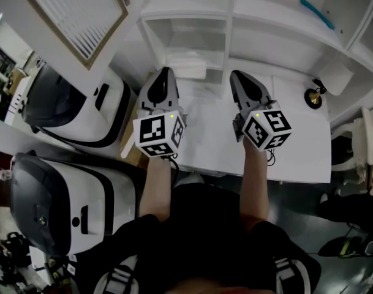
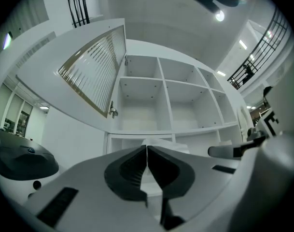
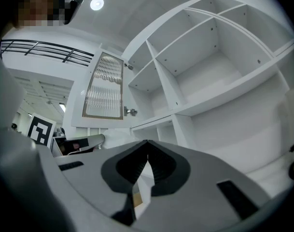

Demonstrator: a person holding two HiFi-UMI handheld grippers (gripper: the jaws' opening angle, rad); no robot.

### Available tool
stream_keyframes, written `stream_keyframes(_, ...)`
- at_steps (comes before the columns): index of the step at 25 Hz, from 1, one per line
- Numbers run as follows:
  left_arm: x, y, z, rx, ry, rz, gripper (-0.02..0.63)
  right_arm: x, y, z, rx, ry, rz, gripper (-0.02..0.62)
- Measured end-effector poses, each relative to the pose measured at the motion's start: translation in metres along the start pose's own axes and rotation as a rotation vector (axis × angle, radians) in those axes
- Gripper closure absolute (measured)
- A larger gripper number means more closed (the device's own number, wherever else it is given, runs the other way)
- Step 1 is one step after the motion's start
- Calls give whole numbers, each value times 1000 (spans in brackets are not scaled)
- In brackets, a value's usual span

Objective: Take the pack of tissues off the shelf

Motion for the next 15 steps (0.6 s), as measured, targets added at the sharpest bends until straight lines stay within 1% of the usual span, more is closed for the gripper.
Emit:
stream_keyframes(4,1,12,-2,-37,-6,2,590,-2,0,0,14,12,-1,575)
stream_keyframes(9,-2,22,-7,-66,-5,-18,591,-4,3,0,15,22,-8,576)
stream_keyframes(15,-10,28,-16,-77,-17,-33,591,-9,4,4,21,13,-7,576)
Point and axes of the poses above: the fingertips, and each gripper's own axes: z forward along the fingers, x to its right, y out of its underside, the point moved 3 cm from there along -z, backward along the fingers, and after that the axes turned 5 degrees about -x, right-handed, at the moved point
